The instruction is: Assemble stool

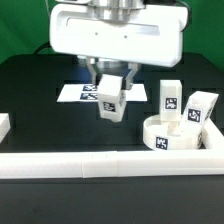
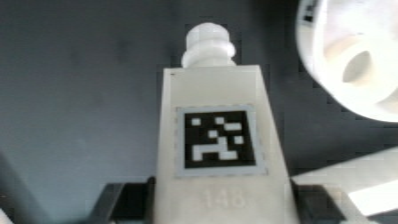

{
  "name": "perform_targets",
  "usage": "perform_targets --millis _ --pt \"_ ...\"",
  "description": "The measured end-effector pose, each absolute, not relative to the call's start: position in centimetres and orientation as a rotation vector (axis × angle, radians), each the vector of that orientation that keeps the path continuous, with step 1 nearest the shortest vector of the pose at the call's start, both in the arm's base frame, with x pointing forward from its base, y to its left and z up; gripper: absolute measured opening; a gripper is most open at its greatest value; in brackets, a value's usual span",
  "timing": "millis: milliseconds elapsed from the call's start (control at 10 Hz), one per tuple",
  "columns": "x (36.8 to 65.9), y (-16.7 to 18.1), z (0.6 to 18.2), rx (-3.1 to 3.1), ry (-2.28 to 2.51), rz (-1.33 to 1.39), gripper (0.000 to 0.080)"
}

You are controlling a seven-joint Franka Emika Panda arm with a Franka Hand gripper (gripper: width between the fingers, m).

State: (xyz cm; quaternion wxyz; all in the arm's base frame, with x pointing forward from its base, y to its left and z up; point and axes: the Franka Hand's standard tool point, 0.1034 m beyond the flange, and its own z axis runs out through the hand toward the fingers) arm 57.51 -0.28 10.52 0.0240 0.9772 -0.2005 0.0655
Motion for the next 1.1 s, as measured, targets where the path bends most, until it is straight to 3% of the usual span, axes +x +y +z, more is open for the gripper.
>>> perform_targets --millis 300,700,900,1100 --pt "57.3 2.5 12.2 3.051 -0.534 0.287 0.0337" --pt "57.6 3.6 12.4 3.067 -0.493 0.347 0.0337" --pt "58.5 5.5 13.3 3.066 -0.43 0.617 0.0337" --pt "58.2 6.0 12.7 3.056 -0.408 0.698 0.0337"
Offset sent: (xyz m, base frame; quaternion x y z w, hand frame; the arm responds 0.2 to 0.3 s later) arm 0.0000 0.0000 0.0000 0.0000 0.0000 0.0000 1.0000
